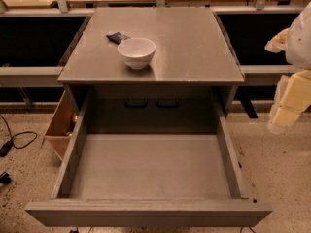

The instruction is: Close top drawer

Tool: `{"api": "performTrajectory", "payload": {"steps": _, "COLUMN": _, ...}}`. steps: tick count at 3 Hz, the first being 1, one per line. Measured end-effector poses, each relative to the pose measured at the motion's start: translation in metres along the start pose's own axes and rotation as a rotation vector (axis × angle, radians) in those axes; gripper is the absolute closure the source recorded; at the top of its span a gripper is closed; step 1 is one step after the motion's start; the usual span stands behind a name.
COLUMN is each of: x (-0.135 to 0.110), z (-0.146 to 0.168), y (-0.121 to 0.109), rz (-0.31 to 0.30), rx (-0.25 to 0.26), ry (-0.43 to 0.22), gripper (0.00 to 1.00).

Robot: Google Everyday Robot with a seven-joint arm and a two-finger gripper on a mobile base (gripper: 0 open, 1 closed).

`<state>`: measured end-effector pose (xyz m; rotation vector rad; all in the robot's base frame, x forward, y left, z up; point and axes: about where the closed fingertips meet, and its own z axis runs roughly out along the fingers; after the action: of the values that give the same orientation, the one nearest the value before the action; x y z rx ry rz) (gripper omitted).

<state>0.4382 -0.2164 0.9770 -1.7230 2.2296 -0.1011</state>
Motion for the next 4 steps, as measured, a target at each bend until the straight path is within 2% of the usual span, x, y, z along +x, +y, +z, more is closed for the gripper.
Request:
{"api": "performTrajectory", "payload": {"steps": 1, "x": 0.0, "z": 0.0, "y": 0.0, "rz": 0.0, "rx": 0.0, "ry": 0.0, "gripper": 0.0}}
{"api": "performTrajectory", "payload": {"steps": 2, "x": 0.003, "z": 0.016, "y": 0.009, "rz": 0.008, "rx": 0.002, "ry": -0.006, "gripper": 0.0}}
{"api": "performTrajectory", "payload": {"steps": 3, "x": 0.012, "z": 0.037, "y": 0.035, "rz": 0.061, "rx": 0.019, "ry": -0.017, "gripper": 0.16}}
{"api": "performTrajectory", "payload": {"steps": 4, "x": 0.029, "z": 0.076, "y": 0.073, "rz": 0.14, "rx": 0.012, "ry": -0.018, "gripper": 0.4}}
